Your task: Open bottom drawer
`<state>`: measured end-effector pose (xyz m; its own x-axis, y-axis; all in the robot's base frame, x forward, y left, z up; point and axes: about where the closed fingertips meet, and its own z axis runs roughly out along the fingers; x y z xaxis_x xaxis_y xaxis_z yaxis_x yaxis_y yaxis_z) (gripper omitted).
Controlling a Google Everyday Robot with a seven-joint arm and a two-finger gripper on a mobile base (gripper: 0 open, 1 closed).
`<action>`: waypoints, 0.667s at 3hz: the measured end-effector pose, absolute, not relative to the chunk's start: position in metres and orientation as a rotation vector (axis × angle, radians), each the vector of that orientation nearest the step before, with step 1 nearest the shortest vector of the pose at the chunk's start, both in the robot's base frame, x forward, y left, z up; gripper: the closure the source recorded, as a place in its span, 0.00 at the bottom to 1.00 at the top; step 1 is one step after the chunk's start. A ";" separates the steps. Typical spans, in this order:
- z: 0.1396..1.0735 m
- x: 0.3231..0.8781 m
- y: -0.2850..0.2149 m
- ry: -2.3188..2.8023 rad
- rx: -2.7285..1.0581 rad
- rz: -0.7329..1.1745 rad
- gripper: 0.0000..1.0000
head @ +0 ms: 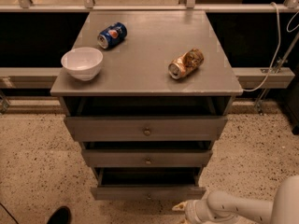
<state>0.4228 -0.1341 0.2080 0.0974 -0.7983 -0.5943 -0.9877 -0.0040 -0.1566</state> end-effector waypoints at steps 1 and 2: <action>0.214 0.436 -0.140 1.724 -1.851 0.406 0.45; 0.210 0.459 -0.148 1.717 -1.861 0.348 0.27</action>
Offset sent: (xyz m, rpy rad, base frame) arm 0.0701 -0.0294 -0.0005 -0.0782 -0.1341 -0.0171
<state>0.4589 -0.1482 0.2103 0.1386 -0.8212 -0.5535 -0.9720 -0.0058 -0.2348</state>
